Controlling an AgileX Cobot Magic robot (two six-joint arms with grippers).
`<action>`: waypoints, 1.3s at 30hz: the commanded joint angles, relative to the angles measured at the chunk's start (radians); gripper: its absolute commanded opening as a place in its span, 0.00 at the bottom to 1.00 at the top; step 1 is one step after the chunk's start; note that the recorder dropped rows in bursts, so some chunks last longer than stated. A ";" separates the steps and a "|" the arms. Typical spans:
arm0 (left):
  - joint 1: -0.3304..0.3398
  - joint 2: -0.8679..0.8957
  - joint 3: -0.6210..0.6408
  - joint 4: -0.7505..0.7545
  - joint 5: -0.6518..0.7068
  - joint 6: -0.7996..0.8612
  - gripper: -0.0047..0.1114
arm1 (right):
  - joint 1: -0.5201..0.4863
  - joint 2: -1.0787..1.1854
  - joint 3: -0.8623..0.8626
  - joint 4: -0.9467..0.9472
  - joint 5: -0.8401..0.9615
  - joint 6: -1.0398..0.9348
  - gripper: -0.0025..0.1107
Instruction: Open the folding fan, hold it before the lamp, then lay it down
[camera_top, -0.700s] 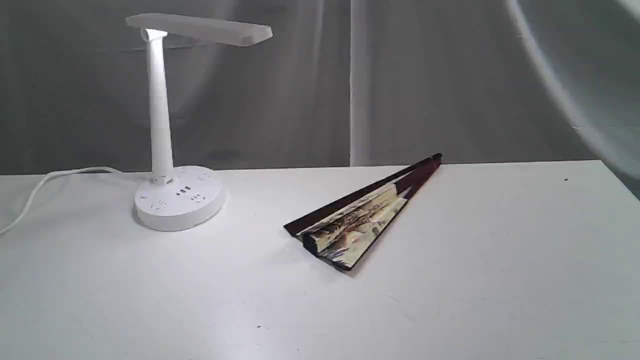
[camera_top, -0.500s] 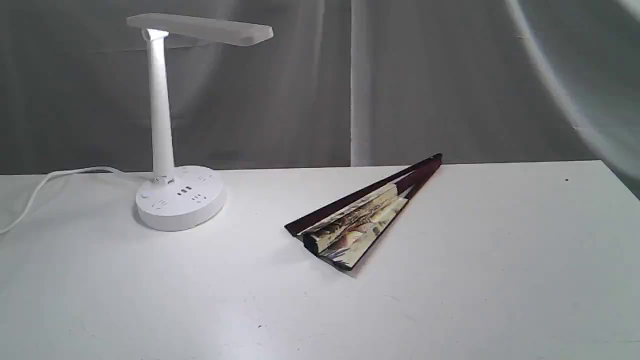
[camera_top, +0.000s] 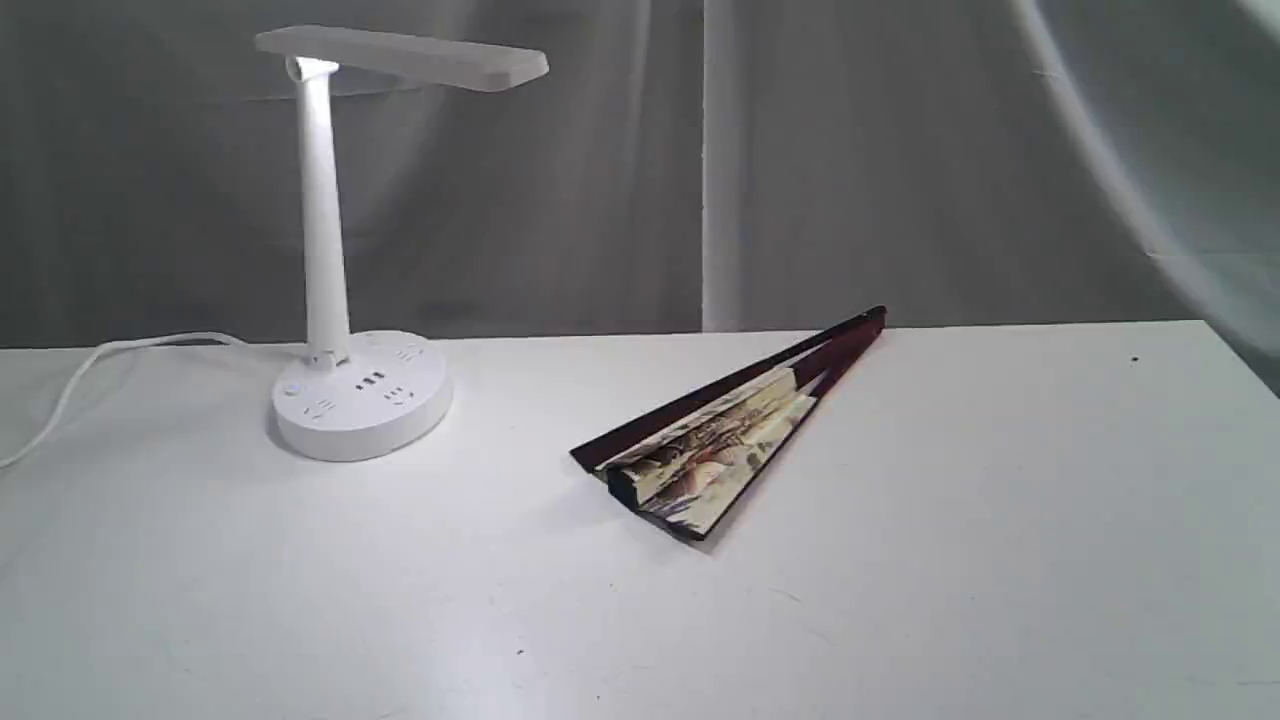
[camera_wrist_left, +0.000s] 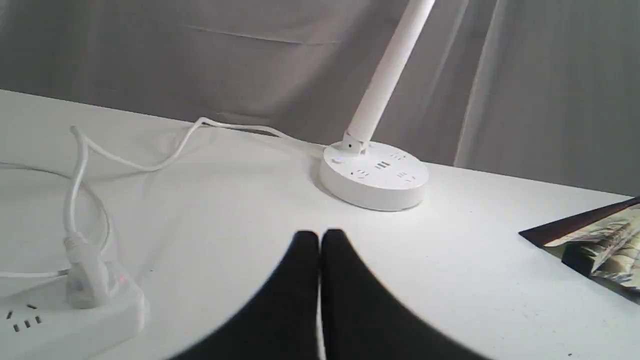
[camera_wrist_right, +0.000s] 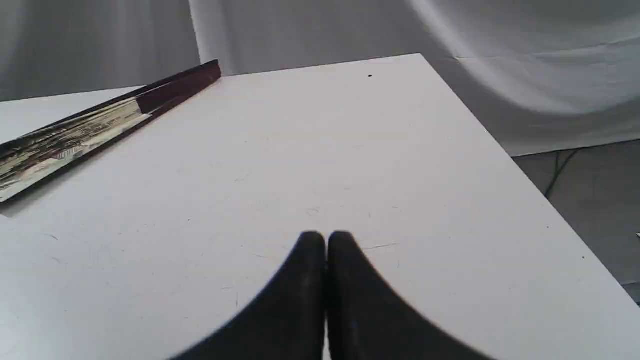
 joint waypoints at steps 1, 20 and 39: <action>0.001 -0.004 0.004 -0.005 -0.002 -0.003 0.04 | 0.002 -0.004 0.004 -0.009 0.000 -0.005 0.02; 0.001 -0.004 0.004 -0.005 -0.002 -0.006 0.04 | 0.002 -0.004 0.004 -0.009 0.000 -0.005 0.02; 0.001 -0.004 0.004 -0.005 -0.002 -0.004 0.04 | 0.002 -0.004 0.004 -0.153 -0.127 -0.007 0.02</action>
